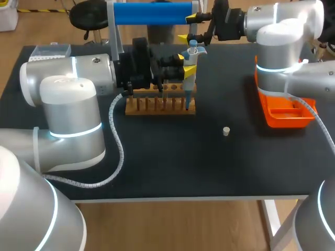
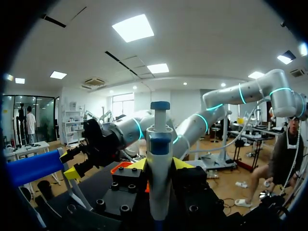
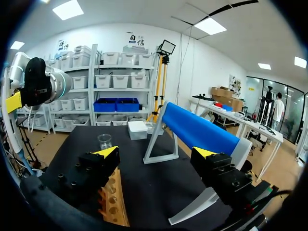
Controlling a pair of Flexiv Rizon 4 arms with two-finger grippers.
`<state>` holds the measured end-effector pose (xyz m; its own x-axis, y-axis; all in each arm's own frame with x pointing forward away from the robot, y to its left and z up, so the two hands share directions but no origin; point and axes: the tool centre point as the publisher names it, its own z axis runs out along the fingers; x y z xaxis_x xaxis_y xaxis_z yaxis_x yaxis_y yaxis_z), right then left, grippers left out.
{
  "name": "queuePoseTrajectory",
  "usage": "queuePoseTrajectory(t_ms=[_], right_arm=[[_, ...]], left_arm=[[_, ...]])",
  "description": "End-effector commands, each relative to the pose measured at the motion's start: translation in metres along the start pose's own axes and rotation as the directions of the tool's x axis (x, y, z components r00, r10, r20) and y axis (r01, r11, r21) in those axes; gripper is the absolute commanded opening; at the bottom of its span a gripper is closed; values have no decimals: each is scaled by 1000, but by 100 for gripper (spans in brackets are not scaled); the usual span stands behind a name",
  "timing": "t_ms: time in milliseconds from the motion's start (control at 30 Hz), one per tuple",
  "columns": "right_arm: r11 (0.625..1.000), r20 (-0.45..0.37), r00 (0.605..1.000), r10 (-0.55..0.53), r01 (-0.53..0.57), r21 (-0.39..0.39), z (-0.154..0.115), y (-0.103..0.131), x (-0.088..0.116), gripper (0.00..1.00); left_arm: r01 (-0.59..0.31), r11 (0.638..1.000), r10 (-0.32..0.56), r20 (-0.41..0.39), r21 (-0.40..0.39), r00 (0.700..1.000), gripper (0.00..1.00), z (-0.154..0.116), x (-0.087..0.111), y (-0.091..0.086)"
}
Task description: Invert the test tube, pick up the pipette, mount the tip to pipette, aspirate from beaker and dispense into the tube, eject the tip, return the pipette, and cap with the stopper.
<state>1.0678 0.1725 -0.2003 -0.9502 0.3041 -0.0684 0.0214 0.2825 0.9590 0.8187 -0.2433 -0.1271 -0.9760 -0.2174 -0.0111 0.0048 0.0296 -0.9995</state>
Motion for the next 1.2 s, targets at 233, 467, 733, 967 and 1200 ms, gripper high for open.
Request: queuePoseTrajectory(t_ms=[233, 467, 733, 967, 1200], right_arm=[[1000, 4, 1000, 0, 0, 0, -1, 0, 1, 100], [1000, 4, 1000, 0, 0, 0, -1, 0, 1, 100], [1000, 4, 1000, 0, 0, 0, -1, 0, 1, 100], [1000, 4, 1000, 0, 0, 0, -1, 0, 1, 100], [1000, 4, 1000, 0, 0, 0, -1, 0, 1, 100]], left_arm=[[-1, 1000, 1, 3, 4, 1000, 0, 0, 1, 1], [-1, 1000, 1, 3, 4, 1000, 0, 0, 1, 1], [-4, 1000, 6, 118, -18, 993, 0, -31, -9, 6], [22, 999, -10, 302, -36, 953, 0, -78, -29, 16], [13, 1000, -1, 427, -26, 904, 0, -106, -66, 21]])
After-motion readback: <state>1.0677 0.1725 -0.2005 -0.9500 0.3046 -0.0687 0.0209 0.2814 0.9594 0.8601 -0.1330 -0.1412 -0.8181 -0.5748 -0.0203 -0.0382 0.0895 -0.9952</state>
